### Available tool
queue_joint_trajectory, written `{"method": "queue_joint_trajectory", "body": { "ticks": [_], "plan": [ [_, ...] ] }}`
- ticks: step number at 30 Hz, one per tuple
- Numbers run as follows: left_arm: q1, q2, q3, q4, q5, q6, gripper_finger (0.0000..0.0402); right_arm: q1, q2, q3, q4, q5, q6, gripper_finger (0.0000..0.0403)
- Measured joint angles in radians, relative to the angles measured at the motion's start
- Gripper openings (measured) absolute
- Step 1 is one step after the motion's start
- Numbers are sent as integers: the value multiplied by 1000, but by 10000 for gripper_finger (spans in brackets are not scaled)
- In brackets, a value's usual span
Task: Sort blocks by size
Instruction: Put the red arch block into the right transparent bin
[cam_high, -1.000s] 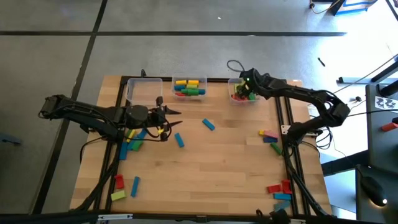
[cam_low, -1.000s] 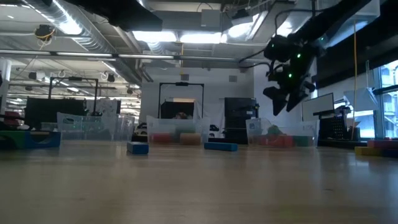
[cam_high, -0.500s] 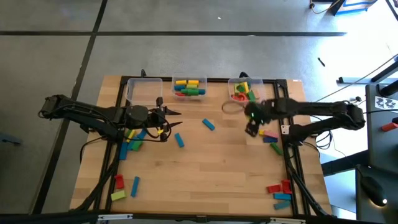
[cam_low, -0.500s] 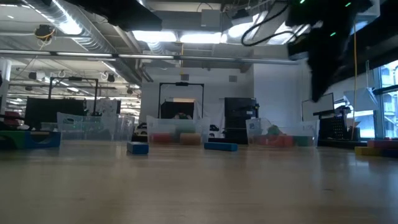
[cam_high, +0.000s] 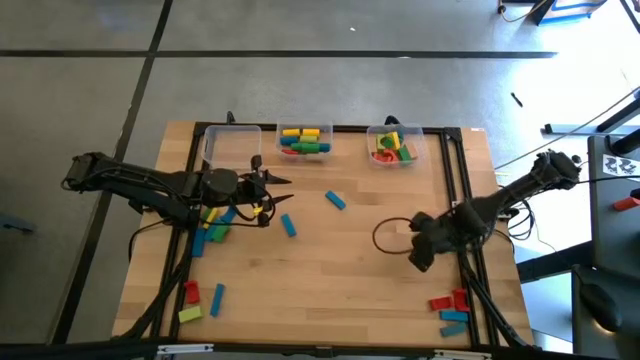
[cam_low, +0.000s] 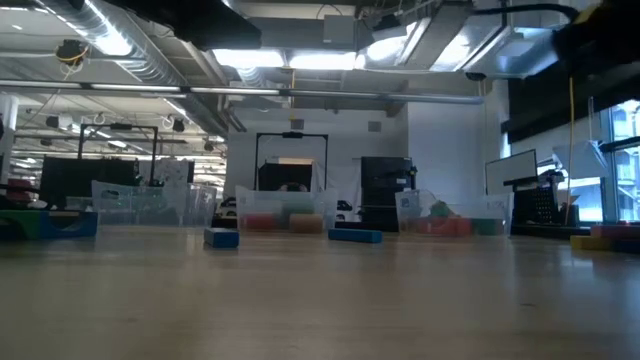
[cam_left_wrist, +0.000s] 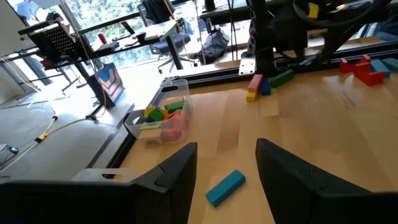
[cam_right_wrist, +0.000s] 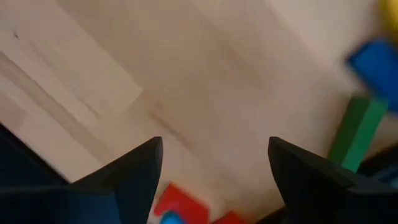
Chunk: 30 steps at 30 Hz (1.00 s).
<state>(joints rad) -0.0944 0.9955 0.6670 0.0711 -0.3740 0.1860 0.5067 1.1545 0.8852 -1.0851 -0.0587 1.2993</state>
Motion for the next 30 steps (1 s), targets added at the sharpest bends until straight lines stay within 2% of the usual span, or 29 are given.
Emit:
{"method": "queue_joint_trajectory", "body": {
  "ticks": [7, 11, 14, 21, 27, 30],
  "plan": [
    [-10, 0, 0, 1, 0, 0, 159, 141, 33, 0, 64, -30, 288, 287],
    [-11, 0, 0, 1, 0, -7, 159, 186, 75, 0, 137, -169, 462, 287],
    [-11, 0, 0, 1, 0, -11, 159, 223, 117, 0, 256, -293, 620, 287],
    [-11, 0, 0, -2, -1, 4, 159, 279, 215, 0, 300, -312, 783, 287],
    [-11, 0, 0, -7, -1, 12, 159, 279, 291, 0, 437, -332, 889, 287],
    [-11, 0, 0, -7, -1, 12, 159, 279, 347, 0, 454, -394, 890, 287]
  ]
}}
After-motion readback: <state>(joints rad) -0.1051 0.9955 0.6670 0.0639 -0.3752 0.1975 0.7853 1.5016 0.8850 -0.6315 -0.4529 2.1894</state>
